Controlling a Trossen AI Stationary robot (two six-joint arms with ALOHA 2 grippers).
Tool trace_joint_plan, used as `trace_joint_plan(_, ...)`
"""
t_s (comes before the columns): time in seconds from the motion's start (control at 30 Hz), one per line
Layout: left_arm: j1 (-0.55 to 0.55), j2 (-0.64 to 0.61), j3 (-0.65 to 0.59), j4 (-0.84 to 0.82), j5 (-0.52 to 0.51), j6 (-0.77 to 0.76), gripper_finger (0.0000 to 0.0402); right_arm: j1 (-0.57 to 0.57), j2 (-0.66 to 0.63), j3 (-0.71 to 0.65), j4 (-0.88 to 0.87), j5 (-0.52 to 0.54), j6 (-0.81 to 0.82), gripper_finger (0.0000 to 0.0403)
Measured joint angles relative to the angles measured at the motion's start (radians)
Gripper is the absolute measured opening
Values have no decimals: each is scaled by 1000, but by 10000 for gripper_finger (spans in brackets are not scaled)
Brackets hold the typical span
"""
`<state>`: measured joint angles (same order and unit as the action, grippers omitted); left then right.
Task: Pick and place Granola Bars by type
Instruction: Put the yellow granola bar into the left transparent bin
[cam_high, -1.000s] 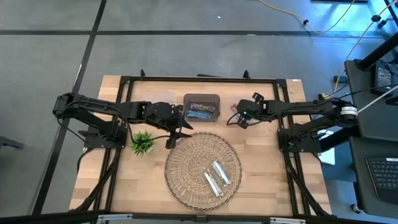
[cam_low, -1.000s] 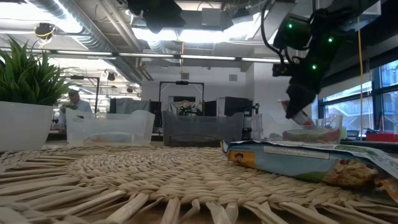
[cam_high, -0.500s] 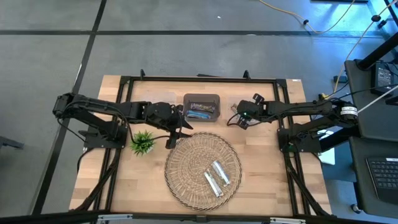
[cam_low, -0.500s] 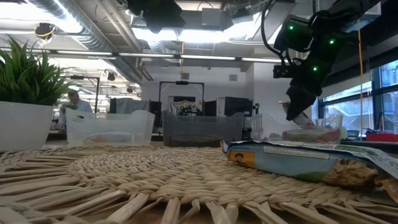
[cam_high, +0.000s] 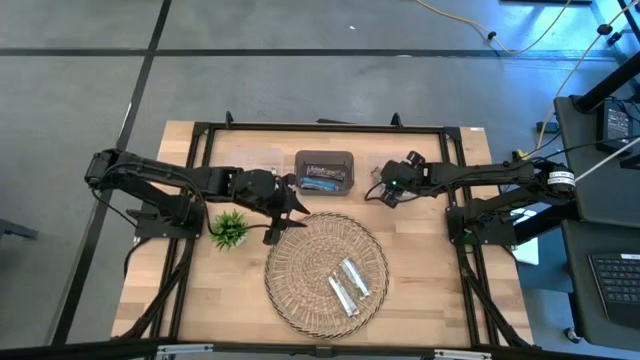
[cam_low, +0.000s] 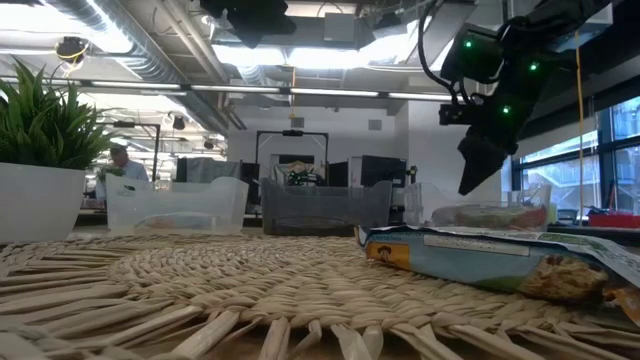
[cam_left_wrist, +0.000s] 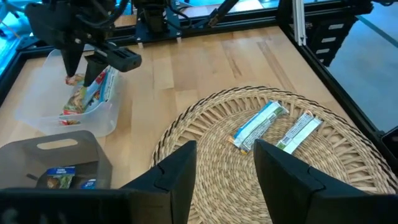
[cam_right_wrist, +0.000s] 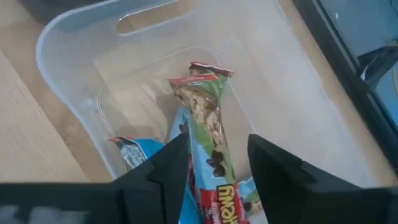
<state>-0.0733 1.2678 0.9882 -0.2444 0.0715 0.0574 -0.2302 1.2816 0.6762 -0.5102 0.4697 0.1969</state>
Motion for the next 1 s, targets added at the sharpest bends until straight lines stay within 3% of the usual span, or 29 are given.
trace_joint_plan(0.1,0,0,0,0,-1,0,154,0,0,28,-22,-34,61,180)
trace_joint_plan(0.27,1,0,0,0,0,1,153,39,0,114,-15,-272,55,183)
trace_joint_plan(0.37,1,0,0,0,0,16,155,111,0,164,-6,-342,77,184)
trace_joint_plan(0.53,1,0,0,0,0,49,152,286,0,225,-6,-330,151,184)
trace_joint_plan(0.77,1,0,0,0,-2,61,154,553,0,249,2,-228,337,184)
trace_joint_plan(1.0,1,0,0,-1,-2,61,151,749,73,250,112,-152,553,184)
